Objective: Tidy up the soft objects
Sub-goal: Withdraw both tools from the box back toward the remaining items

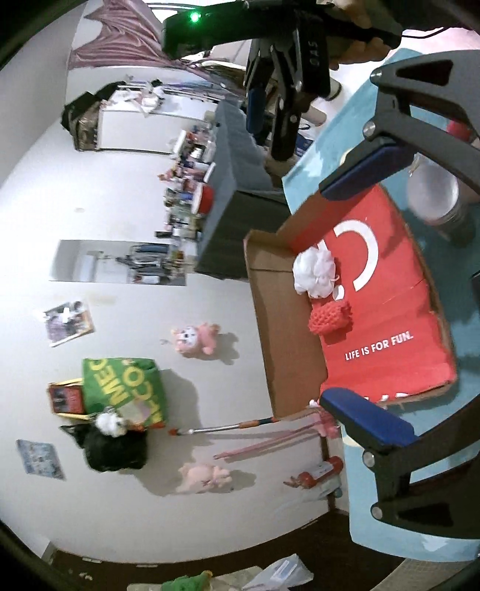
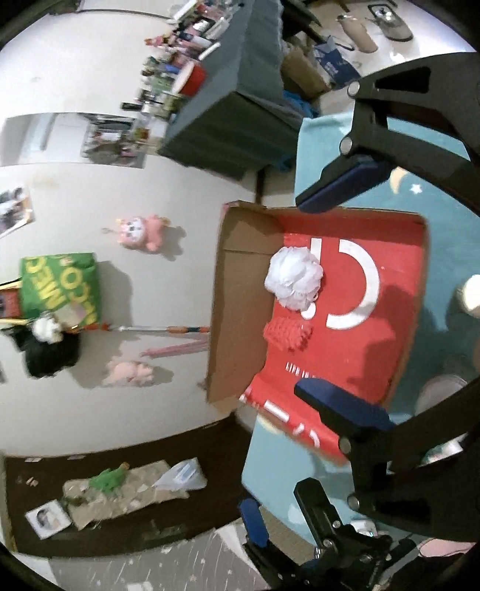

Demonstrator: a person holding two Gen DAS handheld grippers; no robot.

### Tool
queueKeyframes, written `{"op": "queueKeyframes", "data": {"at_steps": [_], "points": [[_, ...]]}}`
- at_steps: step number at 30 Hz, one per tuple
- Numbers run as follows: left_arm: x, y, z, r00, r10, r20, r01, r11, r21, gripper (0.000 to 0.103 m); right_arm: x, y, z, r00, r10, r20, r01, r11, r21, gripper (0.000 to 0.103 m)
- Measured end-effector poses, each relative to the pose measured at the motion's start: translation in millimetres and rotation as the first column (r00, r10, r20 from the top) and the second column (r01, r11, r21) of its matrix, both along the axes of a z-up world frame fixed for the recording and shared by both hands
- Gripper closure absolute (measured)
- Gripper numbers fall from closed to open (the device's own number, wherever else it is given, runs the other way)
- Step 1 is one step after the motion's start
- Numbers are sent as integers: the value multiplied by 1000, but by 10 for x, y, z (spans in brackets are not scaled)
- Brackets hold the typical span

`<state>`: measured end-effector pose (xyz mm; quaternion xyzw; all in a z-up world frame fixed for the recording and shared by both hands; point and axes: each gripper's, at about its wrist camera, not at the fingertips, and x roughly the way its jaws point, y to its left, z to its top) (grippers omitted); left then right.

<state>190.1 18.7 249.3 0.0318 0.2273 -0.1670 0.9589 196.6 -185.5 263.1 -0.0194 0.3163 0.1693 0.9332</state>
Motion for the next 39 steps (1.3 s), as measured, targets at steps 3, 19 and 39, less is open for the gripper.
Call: {"op": "queueKeyframes", "data": {"at_steps": [3,19,39], "points": [[-348,35,-20,999,17,34,-17,1000,1,0,-437,-58,120,998,2,67,-2,1000,5,10],[-1810,38,-514,976,107,190,-92,992,-86,0,-2214,-168,-233,951,-61,304,64,998,0,7],[-1964,-100,-1828,977,208,50,-205,977,-60,0,-2769,-237,-1592,938,-227,264,227,973,29,7]]}}
